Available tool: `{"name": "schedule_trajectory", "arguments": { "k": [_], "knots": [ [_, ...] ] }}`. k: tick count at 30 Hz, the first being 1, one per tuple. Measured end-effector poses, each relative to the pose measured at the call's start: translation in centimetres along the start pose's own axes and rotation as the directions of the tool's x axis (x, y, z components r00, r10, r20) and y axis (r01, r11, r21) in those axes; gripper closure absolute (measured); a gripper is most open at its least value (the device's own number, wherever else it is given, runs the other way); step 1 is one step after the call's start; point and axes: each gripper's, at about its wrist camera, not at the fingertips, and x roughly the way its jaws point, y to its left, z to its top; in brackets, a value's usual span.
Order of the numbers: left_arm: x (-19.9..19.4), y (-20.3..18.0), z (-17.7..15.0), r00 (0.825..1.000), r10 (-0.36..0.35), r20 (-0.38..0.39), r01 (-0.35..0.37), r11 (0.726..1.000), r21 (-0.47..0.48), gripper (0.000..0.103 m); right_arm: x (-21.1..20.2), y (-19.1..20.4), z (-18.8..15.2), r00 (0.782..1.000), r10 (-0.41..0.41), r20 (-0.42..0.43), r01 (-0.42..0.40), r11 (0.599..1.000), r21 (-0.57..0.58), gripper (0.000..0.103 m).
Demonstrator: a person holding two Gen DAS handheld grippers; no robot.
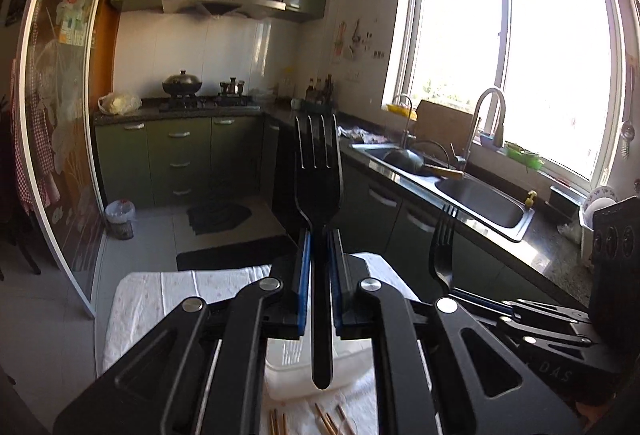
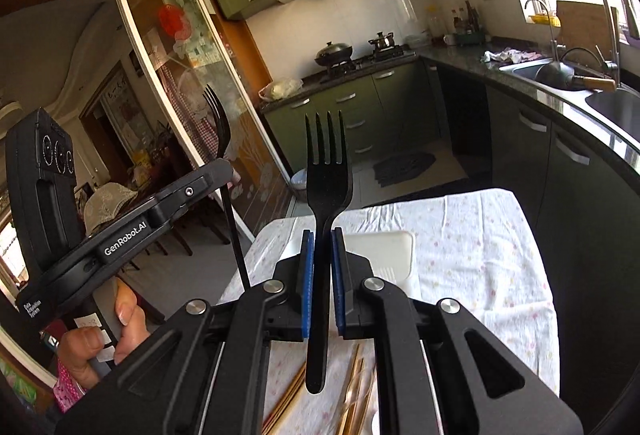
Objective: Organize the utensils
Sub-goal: 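Lift both black forks and drop them into the white caddy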
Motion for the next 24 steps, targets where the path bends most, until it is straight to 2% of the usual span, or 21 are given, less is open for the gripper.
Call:
{"name": "schedule_trajectory", "arguments": {
  "k": [3,8,10,15,20,22,24],
  "knots": [
    [2.3,-0.4,-0.1,0.998,0.028,0.061,-0.029,0.999,0.016,0.094,1.1,0.4,1.9,0.994,-0.060,0.091,0.062,0.998,-0.020,0.094],
    [5.7,-0.2,-1.9,0.999,0.043,0.014,-0.043,0.999,-0.008,0.094,5.0,0.6,3.7,0.968,-0.158,0.196,0.175,0.982,-0.068,0.094],
    [6.5,-0.1,-2.8,0.998,0.056,-0.004,-0.056,0.998,-0.003,0.094,7.1,0.5,3.5,0.963,-0.194,0.184,0.214,0.973,-0.090,0.094],
    [7.3,0.0,-4.6,0.995,0.062,-0.075,-0.060,0.998,0.032,0.094,10.7,-1.7,0.4,0.972,-0.215,0.095,0.224,0.970,-0.093,0.093],
    [7.5,0.1,-5.7,0.990,0.059,-0.127,-0.054,0.997,0.047,0.094,11.0,-2.3,-1.8,0.972,-0.222,0.077,0.230,0.966,-0.115,0.093],
    [7.3,0.1,-5.9,0.988,0.062,-0.141,-0.055,0.997,0.055,0.087,10.6,-2.3,-2.5,0.972,-0.222,0.075,0.229,0.966,-0.120,0.093],
    [7.0,0.2,-6.2,0.986,0.070,-0.149,-0.062,0.996,0.059,0.084,10.4,-2.2,-3.0,0.973,-0.221,0.071,0.228,0.966,-0.125,0.093]
  ]
}}
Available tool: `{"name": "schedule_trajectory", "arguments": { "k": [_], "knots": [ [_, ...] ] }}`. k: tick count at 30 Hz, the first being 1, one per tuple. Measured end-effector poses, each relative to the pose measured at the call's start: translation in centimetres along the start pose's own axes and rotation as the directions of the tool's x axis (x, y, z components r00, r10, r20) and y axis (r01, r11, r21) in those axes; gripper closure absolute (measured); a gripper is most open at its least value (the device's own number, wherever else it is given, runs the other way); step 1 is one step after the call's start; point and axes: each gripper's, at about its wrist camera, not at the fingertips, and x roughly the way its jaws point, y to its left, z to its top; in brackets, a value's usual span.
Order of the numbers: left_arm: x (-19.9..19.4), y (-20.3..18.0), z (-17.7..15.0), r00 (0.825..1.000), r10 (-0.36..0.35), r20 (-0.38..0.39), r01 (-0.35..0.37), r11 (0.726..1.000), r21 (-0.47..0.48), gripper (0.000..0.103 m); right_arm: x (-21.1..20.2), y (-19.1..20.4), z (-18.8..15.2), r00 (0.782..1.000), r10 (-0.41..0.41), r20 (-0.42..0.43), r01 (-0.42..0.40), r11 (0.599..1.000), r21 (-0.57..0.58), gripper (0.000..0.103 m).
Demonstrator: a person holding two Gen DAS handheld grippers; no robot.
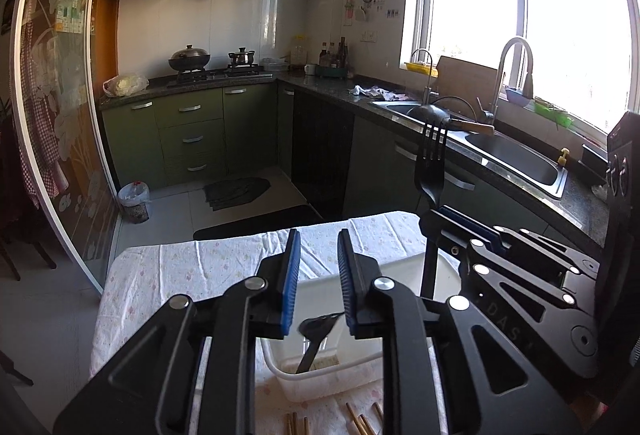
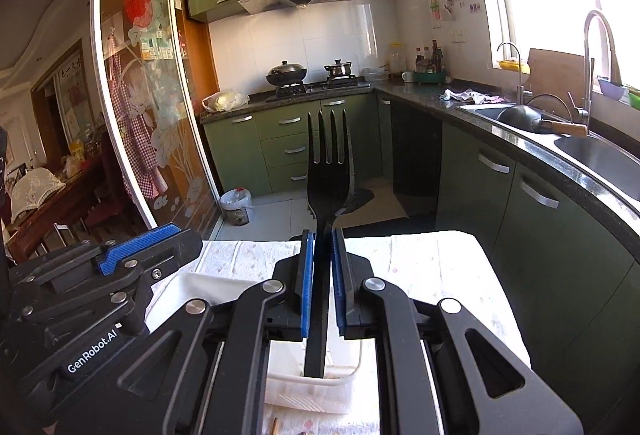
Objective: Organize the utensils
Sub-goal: 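Lift both black forks and drop them into the white caddy, then grasp the clear spoon with the left gripper while the right gripper grasps the white spoon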
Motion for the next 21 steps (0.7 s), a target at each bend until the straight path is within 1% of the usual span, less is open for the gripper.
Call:
{"name": "schedule_trajectory", "arguments": {
  "k": [2,4,6,9,12,13,14,15,16,17,19,21],
  "knots": [
    [-0.3,0.2,-0.1,1.000,0.006,-0.013,-0.006,1.000,0.004,0.084,-0.6,0.0,-0.2,1.000,0.006,-0.006,-0.007,1.000,-0.008,0.092],
    [-0.8,0.3,-0.3,1.000,0.005,-0.028,-0.005,1.000,0.004,0.084,-1.0,0.1,-0.4,1.000,0.010,-0.008,-0.011,1.000,-0.015,0.082],
    [-1.2,0.2,-0.5,0.999,0.003,-0.054,-0.003,1.000,0.006,0.082,-1.3,0.3,-0.5,1.000,0.014,-0.020,-0.015,0.999,-0.030,0.077],
    [-1.8,-0.1,-1.3,0.995,0.001,-0.102,0.001,1.000,0.018,0.081,-2.0,0.2,-0.8,0.999,0.020,-0.025,-0.021,0.999,-0.031,0.077],
    [-2.3,-0.3,-2.9,0.983,-0.025,-0.183,0.029,0.999,0.018,0.081,-3.6,-0.4,-1.3,0.999,0.031,-0.027,-0.032,0.999,-0.016,0.077],
    [-2.5,-0.4,-3.5,0.979,-0.034,-0.201,0.039,0.999,0.022,0.079,-4.2,-0.8,-1.5,0.999,0.034,-0.036,-0.034,0.999,-0.005,0.076],
    [-3.0,-0.8,-4.2,0.980,-0.022,-0.199,0.032,0.998,0.047,0.078,-4.8,-1.2,-1.9,0.998,0.045,-0.048,-0.044,0.999,0.010,0.076],
    [-3.0,-1.3,-5.0,0.974,-0.022,-0.225,0.039,0.997,0.071,0.075,-5.3,-1.7,-2.4,0.996,0.060,-0.066,-0.058,0.998,0.025,0.074],
    [-2.8,-1.6,-5.8,0.963,-0.044,-0.265,0.065,0.995,0.069,0.075,-5.8,-2.3,-2.9,0.994,0.070,-0.085,-0.067,0.997,0.040,0.073],
    [-2.6,-1.7,-6.6,0.950,-0.073,-0.303,0.092,0.995,0.050,0.075,-6.3,-2.8,-3.6,0.992,0.077,-0.102,-0.072,0.996,0.053,0.073],
    [-2.0,-2.1,-8.3,0.925,-0.107,-0.365,0.127,0.991,0.030,0.075,-7.2,-4.0,-4.9,0.986,0.102,-0.130,-0.091,0.992,0.088,0.073],
    [-1.4,-2.3,-9.6,0.899,-0.152,-0.410,0.166,0.986,-0.001,0.075,-8.1,-5.2,-6.3,0.980,0.123,-0.155,-0.105,0.987,0.119,0.073]
  ]
}}
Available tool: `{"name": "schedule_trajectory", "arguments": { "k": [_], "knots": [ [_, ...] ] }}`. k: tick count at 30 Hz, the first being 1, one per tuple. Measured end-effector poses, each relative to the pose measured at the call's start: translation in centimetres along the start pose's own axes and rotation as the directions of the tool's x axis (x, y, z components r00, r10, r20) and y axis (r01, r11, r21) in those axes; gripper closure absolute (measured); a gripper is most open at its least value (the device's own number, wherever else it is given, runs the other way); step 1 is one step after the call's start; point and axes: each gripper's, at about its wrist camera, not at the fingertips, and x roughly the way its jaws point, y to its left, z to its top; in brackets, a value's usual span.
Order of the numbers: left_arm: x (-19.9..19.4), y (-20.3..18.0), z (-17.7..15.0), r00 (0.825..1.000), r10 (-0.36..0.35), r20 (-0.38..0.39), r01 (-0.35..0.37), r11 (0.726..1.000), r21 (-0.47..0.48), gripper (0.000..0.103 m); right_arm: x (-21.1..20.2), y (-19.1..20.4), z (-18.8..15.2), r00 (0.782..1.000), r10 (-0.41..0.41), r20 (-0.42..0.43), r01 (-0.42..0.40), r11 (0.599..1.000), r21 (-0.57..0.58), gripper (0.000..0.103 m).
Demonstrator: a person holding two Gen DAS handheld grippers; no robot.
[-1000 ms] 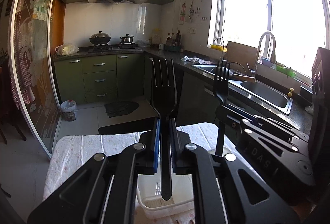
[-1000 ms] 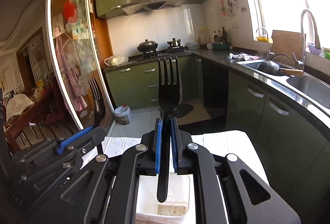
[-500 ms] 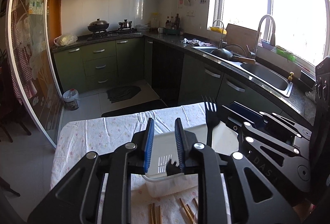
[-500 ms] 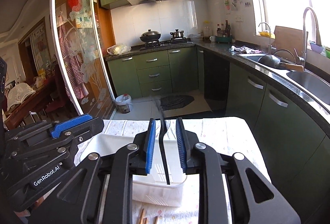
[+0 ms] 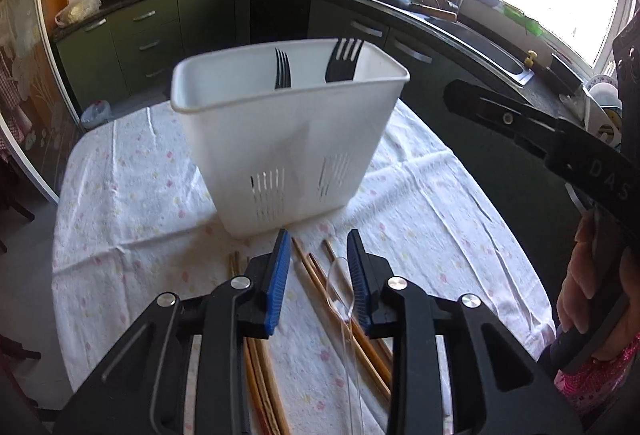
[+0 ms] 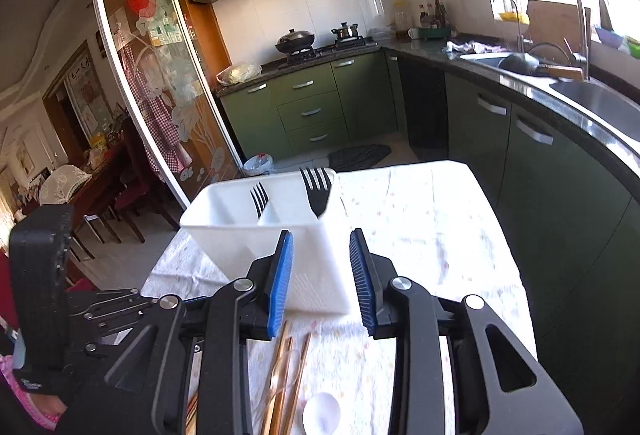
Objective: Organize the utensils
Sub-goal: 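Grasp the clear spoon with the left gripper while the right gripper grasps the white spoon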
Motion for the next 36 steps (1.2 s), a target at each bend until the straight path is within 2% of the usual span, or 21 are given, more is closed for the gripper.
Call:
{"name": "schedule_trajectory", "arguments": {
  "k": [7,13,29,30,33,36],
  "knots": [
    [4.1,0.2,-0.8,0.991,-0.059,-0.116,0.055,0.998,-0.040,0.075,-0.3,-2.3,-4.5,0.985,0.088,-0.146,-0.081,0.995,0.056,0.067],
    [7.2,1.0,-1.3,0.971,-0.125,-0.204,0.109,0.990,-0.087,0.076,-0.2,-3.2,-6.4,0.978,0.099,-0.184,-0.085,0.993,0.083,0.065],
    [8.5,0.5,-1.4,0.951,-0.187,-0.247,0.167,0.981,-0.099,0.075,1.4,-2.8,-6.5,0.963,0.096,-0.251,-0.078,0.994,0.080,0.058],
    [8.5,0.4,-1.4,0.949,-0.195,-0.250,0.175,0.979,-0.101,0.077,1.5,-2.8,-6.6,0.962,0.097,-0.257,-0.079,0.994,0.082,0.058],
    [8.3,0.2,-1.7,0.946,-0.204,-0.252,0.187,0.978,-0.089,0.101,2.1,-3.0,-7.1,0.953,0.104,-0.286,-0.080,0.992,0.092,0.058],
    [8.1,0.1,-2.0,0.946,-0.216,-0.240,0.200,0.976,-0.090,0.102,3.1,-3.4,-8.1,0.932,0.132,-0.336,-0.095,0.988,0.124,0.058]
  ]
}}
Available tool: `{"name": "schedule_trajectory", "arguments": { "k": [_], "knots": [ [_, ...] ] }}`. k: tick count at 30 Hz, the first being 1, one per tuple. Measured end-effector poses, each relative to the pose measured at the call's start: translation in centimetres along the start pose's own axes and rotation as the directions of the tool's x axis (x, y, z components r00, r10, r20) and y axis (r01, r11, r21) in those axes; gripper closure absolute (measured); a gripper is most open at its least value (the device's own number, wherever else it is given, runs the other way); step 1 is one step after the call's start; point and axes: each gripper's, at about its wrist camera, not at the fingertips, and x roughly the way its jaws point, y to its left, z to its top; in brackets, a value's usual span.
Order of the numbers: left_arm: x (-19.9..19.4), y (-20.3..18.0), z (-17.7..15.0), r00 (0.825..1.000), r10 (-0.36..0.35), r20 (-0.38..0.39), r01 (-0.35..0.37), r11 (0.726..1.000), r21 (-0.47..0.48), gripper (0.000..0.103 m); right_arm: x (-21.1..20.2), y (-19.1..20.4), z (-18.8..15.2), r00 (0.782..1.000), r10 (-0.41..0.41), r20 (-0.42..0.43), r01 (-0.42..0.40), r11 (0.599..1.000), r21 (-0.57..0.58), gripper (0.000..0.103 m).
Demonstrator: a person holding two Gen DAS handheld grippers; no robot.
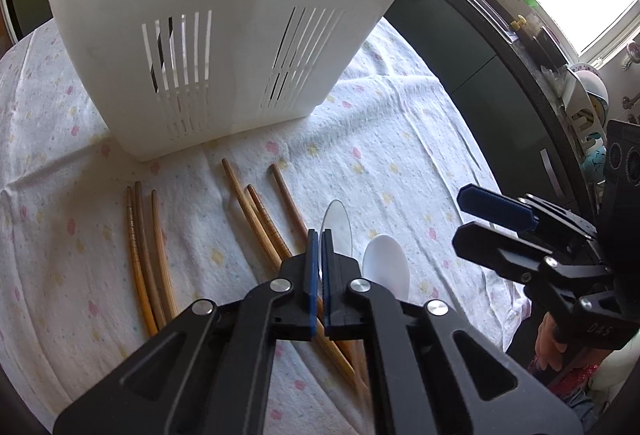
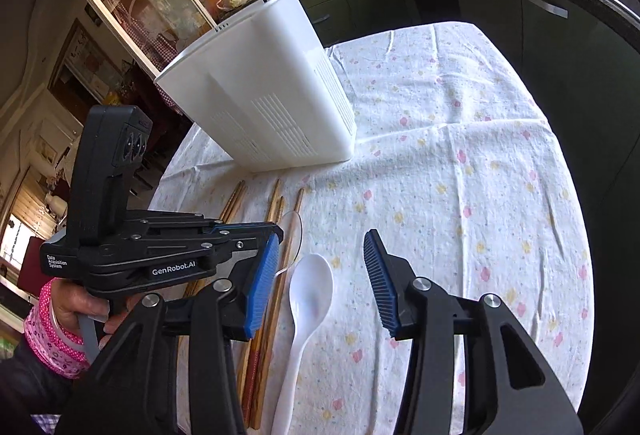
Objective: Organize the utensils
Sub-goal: 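Grasp the clear spoon with the left gripper while the right gripper grasps the white spoon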
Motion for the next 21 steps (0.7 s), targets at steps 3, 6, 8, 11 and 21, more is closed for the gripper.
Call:
{"name": "schedule_trajectory", "arguments": {
  "k": [3,6,8,11,21],
  "knots": [
    [-0.2,0.1,-0.1,1.000,-0.015,0.010,0.015,1.000,-0.004,0.102,1.0,-0.6,-0.6,0.999,0.016,-0.041,-0.016,1.000,0.018,0.055],
    [-0.4,0.2,0.0,1.000,-0.026,0.012,0.026,1.000,-0.013,0.102,1.7,-1.1,-1.1,0.997,0.036,-0.069,-0.034,0.999,0.026,0.054],
    [-0.7,0.2,0.0,0.999,-0.025,0.020,0.025,1.000,-0.012,0.102,2.0,-1.1,-1.2,0.995,0.050,-0.081,-0.048,0.999,0.023,0.054],
    [-1.2,0.2,0.0,0.999,-0.024,0.029,0.024,1.000,-0.008,0.102,2.6,-1.1,-1.3,0.993,0.058,-0.100,-0.055,0.998,0.025,0.054],
    [-2.8,-0.7,-0.3,0.998,-0.002,0.068,-0.001,0.999,0.040,0.102,4.6,0.0,-1.2,0.990,0.071,-0.125,-0.069,0.997,0.024,0.100]
  ]
}}
